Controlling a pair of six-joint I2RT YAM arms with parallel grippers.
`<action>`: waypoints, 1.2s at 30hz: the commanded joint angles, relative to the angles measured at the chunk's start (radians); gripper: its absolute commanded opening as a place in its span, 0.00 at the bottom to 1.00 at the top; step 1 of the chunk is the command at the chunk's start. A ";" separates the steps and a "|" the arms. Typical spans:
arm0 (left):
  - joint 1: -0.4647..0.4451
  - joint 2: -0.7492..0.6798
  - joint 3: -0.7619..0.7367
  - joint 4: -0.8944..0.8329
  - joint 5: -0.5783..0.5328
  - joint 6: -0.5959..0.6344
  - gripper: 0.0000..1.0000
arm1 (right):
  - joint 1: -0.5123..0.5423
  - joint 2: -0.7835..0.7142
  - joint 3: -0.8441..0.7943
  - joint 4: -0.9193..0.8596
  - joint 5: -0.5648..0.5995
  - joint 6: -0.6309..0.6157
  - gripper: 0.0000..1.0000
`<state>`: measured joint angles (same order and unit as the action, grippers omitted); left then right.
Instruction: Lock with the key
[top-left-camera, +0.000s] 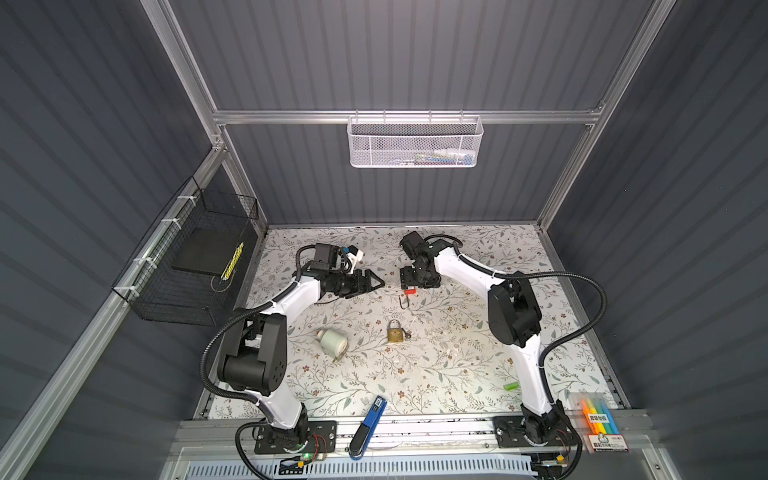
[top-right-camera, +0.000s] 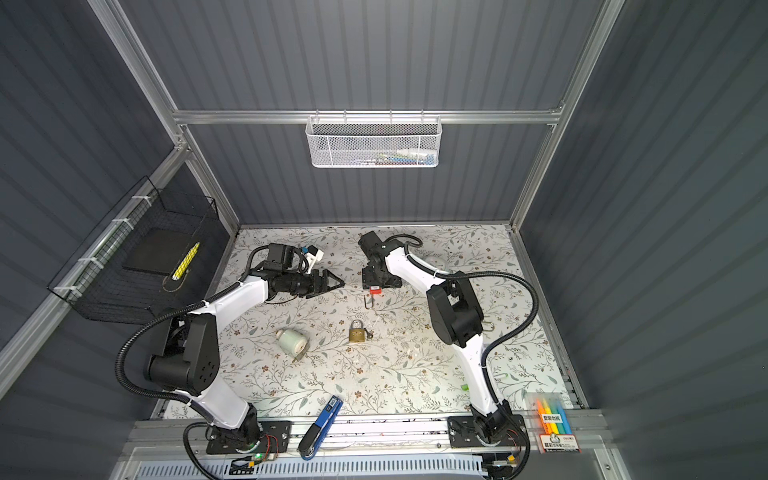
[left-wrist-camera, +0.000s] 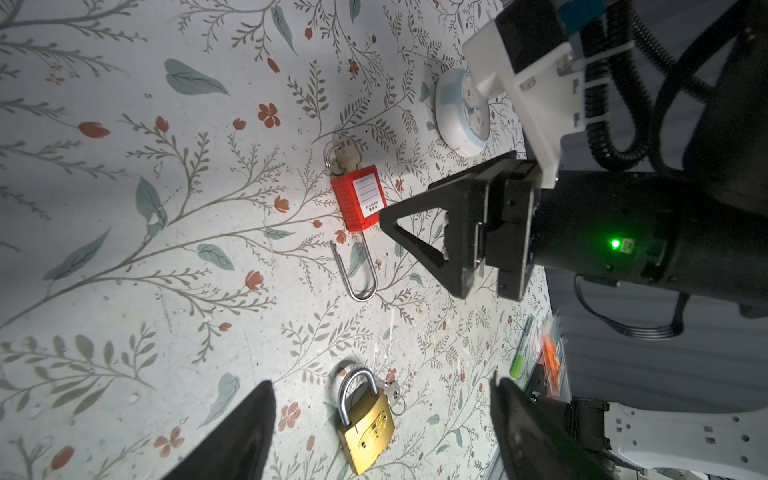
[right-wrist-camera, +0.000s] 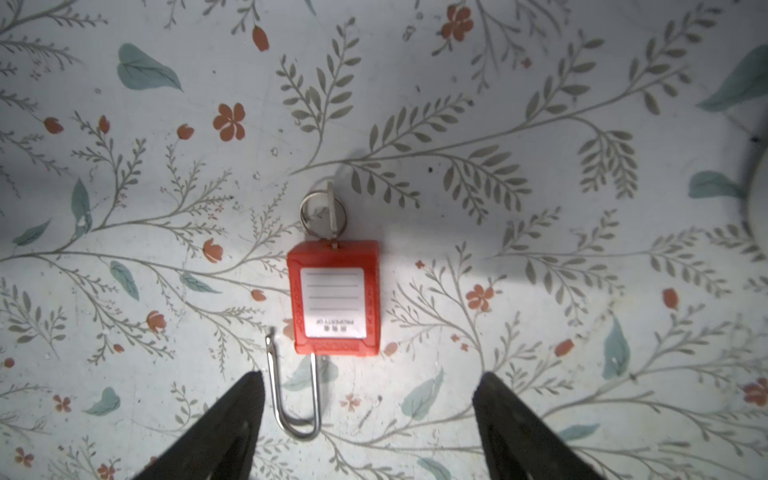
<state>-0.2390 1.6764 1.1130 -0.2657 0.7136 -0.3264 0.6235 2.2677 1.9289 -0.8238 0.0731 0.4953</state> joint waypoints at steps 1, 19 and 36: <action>0.010 -0.023 -0.019 -0.001 0.035 -0.014 0.83 | 0.008 0.057 0.054 -0.009 0.003 -0.012 0.78; 0.011 -0.067 0.010 -0.094 0.006 0.049 0.84 | 0.009 0.063 0.059 0.044 0.046 -0.009 0.43; -0.070 -0.132 0.142 -0.071 0.044 0.117 0.84 | -0.065 -0.565 -0.757 0.972 -0.235 0.611 0.37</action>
<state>-0.2596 1.5578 1.2243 -0.3969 0.7235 -0.1764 0.5510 1.7439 1.2427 -0.0246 -0.1520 0.9443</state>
